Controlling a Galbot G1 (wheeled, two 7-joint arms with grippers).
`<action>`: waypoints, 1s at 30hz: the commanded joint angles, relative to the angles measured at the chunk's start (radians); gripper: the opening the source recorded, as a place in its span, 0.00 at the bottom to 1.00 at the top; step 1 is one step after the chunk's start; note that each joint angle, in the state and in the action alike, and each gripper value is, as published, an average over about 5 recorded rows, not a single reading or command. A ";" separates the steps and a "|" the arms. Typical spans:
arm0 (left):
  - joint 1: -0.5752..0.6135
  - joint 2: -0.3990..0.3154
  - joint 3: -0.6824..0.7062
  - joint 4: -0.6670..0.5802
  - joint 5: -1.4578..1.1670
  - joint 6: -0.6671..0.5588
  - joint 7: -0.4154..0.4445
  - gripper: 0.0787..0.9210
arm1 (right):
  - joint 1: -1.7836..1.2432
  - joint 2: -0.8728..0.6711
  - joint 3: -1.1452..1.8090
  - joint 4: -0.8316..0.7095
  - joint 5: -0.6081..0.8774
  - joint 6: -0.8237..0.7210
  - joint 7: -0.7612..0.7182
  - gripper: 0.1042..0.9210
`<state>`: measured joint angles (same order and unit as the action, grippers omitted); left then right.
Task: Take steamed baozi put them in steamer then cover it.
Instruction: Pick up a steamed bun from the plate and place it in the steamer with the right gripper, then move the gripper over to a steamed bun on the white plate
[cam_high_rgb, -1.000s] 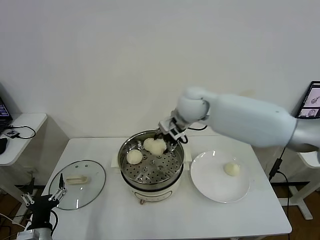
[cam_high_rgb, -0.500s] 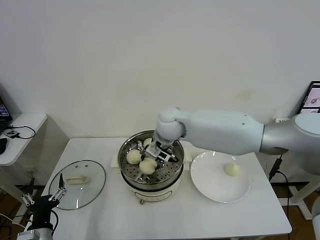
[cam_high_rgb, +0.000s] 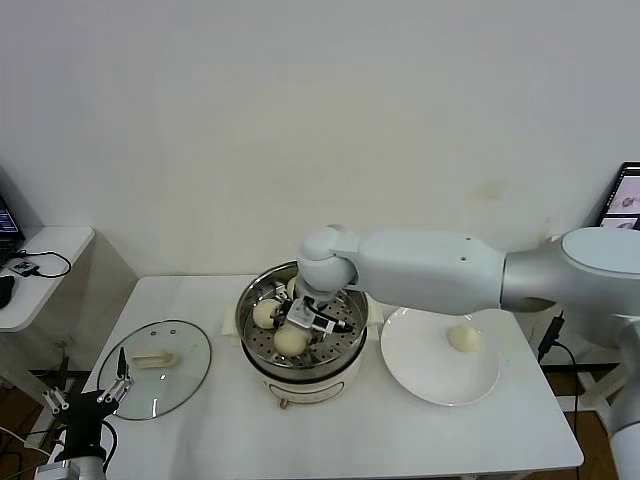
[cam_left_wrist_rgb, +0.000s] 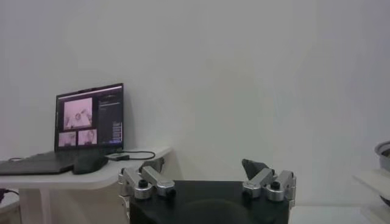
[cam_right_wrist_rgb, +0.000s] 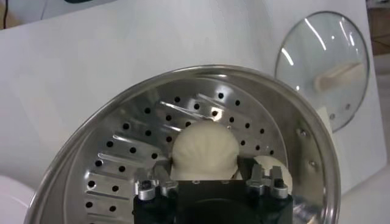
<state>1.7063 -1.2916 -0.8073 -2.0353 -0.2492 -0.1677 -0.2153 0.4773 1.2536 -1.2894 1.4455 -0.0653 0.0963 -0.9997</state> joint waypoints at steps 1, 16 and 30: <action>0.001 0.004 -0.002 0.005 -0.001 -0.004 0.000 0.88 | 0.072 -0.082 0.033 0.040 0.007 0.026 -0.002 0.84; -0.003 0.043 -0.009 0.008 -0.008 -0.001 0.002 0.88 | 0.159 -0.608 0.086 0.252 0.212 -0.436 -0.054 0.88; -0.004 0.051 0.007 0.001 -0.002 0.003 0.004 0.88 | -0.307 -0.878 0.406 0.190 -0.015 -0.434 -0.063 0.88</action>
<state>1.6986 -1.2427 -0.8012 -2.0291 -0.2536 -0.1660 -0.2120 0.5092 0.6145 -1.1453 1.6561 0.0383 -0.2587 -1.0546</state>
